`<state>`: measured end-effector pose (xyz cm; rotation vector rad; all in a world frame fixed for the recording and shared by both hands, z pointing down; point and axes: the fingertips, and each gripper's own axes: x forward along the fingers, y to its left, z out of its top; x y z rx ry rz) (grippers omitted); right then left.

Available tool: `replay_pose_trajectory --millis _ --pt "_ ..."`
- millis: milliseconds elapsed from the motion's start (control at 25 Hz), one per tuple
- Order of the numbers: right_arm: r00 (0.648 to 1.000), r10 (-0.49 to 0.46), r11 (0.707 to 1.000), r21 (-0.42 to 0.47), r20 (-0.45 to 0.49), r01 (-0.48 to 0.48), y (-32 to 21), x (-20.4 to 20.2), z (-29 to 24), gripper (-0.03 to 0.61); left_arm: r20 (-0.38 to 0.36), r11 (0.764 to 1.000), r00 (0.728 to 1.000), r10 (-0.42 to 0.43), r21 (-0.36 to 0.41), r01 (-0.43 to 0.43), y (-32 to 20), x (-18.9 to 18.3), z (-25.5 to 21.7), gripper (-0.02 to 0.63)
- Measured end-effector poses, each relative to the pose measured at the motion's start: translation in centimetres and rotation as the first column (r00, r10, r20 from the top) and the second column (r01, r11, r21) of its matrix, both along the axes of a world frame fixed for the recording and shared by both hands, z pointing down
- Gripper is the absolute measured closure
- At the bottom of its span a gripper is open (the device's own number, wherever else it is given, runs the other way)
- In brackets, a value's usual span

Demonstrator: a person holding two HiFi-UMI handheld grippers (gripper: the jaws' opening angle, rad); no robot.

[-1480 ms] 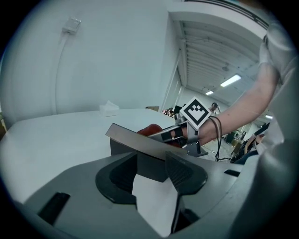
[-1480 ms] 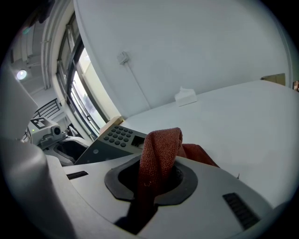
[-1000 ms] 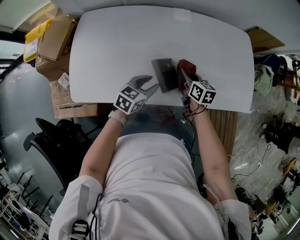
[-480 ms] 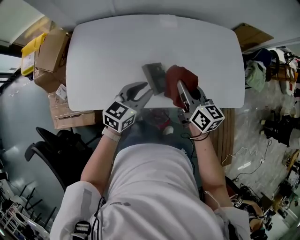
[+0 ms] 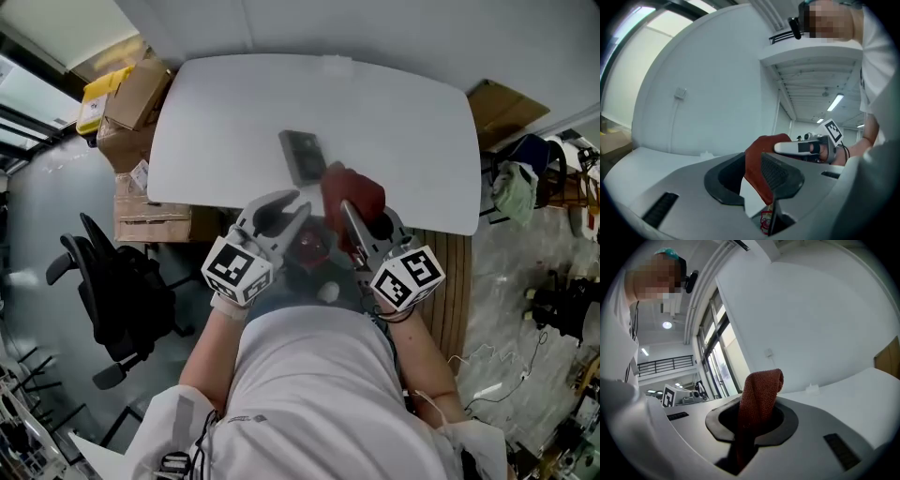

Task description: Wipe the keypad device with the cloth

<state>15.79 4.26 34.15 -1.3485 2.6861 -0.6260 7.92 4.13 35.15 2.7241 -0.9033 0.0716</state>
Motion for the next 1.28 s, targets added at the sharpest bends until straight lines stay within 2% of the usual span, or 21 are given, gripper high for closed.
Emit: replay_pose_trajectory --millis 200,400,560,800,1280 --pt "0.998 -0.059 0.997 0.056 -0.008 0.06 4.1 0.3 -1.1 0.525 -0.01 0.995 0.996 -0.088 0.038 0.088 4.5 0.9 -1.4 0.505" --pt "0.997 -0.079 0.993 0.084 -0.021 0.08 7.0 -0.5 -1.8 0.525 0.012 0.992 0.995 -0.102 0.079 0.101 7.7 0.6 -2.7 0.505" --pt "0.996 -0.061 0.994 0.092 -0.067 0.067 8.1 -2.1 -2.6 0.525 0.014 0.991 0.996 -0.093 0.101 0.091 8.9 -1.0 -3.7 0.505" --pt "0.996 -0.021 0.993 0.115 -0.086 0.031 9.2 -3.3 -3.2 0.525 0.001 0.991 0.998 -0.063 0.116 0.062 10.1 -2.4 -4.4 0.505" --pt "0.992 0.031 0.993 0.117 -0.125 -0.016 11.1 -5.7 -3.1 0.525 -0.044 0.994 0.999 -0.021 0.103 0.026 11.3 -5.2 -4.1 0.525"
